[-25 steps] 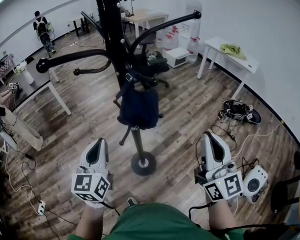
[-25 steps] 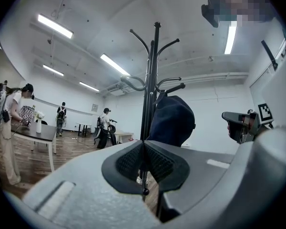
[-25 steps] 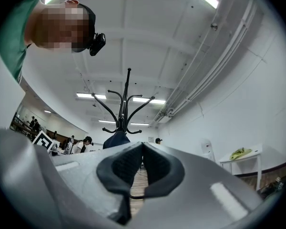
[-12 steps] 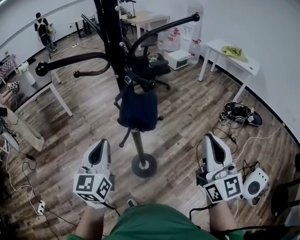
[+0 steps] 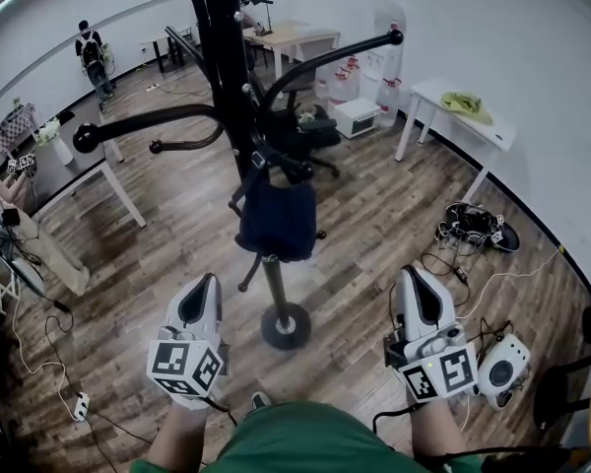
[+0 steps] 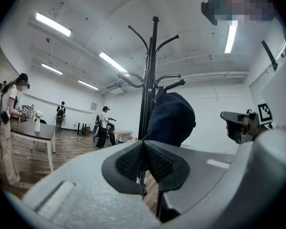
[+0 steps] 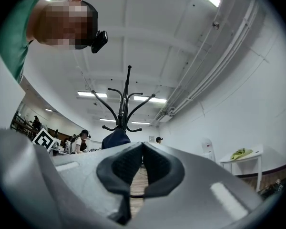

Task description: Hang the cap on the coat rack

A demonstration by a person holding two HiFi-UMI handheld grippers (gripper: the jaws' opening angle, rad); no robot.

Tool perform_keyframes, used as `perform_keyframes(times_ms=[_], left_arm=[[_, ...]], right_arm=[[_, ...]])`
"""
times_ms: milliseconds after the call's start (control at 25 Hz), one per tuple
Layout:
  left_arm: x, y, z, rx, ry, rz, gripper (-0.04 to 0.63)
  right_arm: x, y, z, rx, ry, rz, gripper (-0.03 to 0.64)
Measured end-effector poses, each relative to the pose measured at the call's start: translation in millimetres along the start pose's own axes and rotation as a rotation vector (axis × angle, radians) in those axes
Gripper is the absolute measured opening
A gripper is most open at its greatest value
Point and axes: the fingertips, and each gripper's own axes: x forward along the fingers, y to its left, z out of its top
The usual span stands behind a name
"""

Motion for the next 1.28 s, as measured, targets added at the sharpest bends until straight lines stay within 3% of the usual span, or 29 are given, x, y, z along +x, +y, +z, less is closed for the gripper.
perform_keyframes(times_ms=[1280], left_arm=[[-5,31,-6,-0.016,0.019,0.002,0.014]], right_arm=[[15,22,-4,-0.023,0.008,-0.007,0.003]])
